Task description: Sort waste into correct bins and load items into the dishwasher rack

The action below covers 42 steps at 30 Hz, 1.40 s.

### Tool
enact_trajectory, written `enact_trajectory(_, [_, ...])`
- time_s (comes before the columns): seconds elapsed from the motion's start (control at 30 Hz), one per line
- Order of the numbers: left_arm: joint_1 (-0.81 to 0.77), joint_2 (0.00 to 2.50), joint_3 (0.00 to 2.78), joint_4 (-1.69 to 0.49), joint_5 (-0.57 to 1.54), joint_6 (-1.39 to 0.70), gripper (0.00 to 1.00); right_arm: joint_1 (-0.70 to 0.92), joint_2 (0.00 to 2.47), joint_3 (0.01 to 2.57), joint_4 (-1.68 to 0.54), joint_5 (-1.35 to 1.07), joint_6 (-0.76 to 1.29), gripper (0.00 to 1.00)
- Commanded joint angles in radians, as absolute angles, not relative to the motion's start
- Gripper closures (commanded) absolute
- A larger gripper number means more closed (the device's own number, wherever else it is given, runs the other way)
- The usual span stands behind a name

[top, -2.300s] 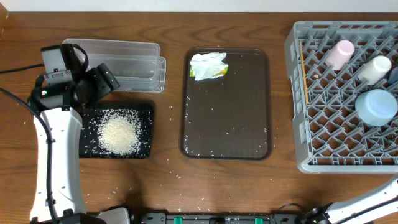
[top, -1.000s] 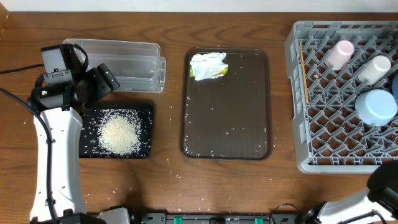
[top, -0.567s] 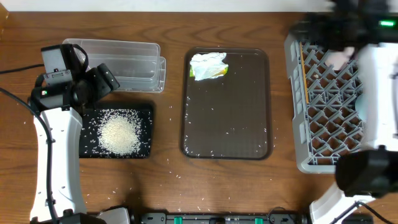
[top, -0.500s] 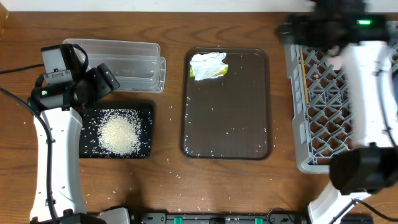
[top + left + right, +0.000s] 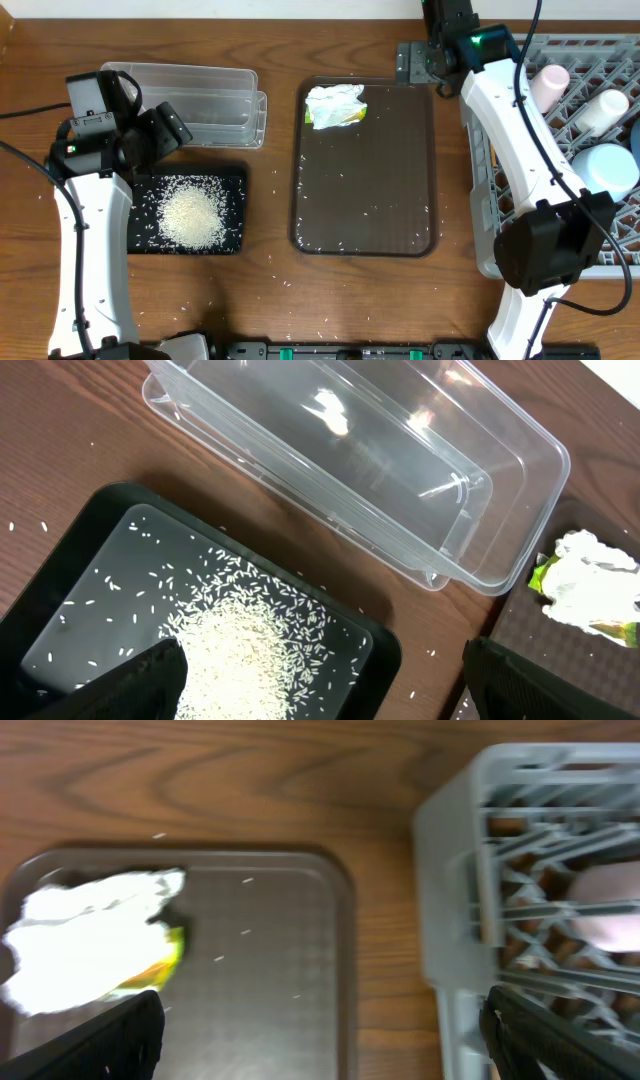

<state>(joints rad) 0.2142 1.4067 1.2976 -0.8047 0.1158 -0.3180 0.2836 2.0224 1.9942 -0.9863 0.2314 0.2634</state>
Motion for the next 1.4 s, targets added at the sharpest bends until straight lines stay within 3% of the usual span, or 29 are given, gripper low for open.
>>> enact_trajectory(0.0, [0.219,1.418,1.295,-0.807,0.100,-0.319,0.09,0.273,2.028,2.000,-0.995,0.311,0.278,0.01])
enact_trajectory(0.27, [0.219,1.418,1.295,-0.792,0.100,-0.319,0.09,0.205,2.028,2.000,-0.997,0.418,0.168,0.01])
enact_trajectory(0.57, [0.218,1.418,1.295,-0.776,0.105,-0.321,0.09,-0.036,2.028,2.000,-1.054,0.332,0.231,0.01])
enact_trajectory(0.77, [0.216,1.418,1.294,-0.778,0.392,-0.451,0.09,-0.173,2.028,2.000,-1.089,0.236,0.231,0.01])
enact_trajectory(1.03, [0.025,1.418,1.293,-0.676,0.590,-0.324,0.09,-0.282,2.028,2.000,-1.090,0.235,0.231,0.01])
enact_trajectory(1.13, [-0.106,1.422,1.293,-0.665,0.516,-0.269,0.09,-0.297,2.028,2.000,-1.090,0.235,0.231,0.01])
enact_trajectory(1.37, [-0.380,1.485,1.294,-0.526,0.066,-0.148,0.09,-0.300,2.028,2.000,-1.090,0.235,0.231,0.01])
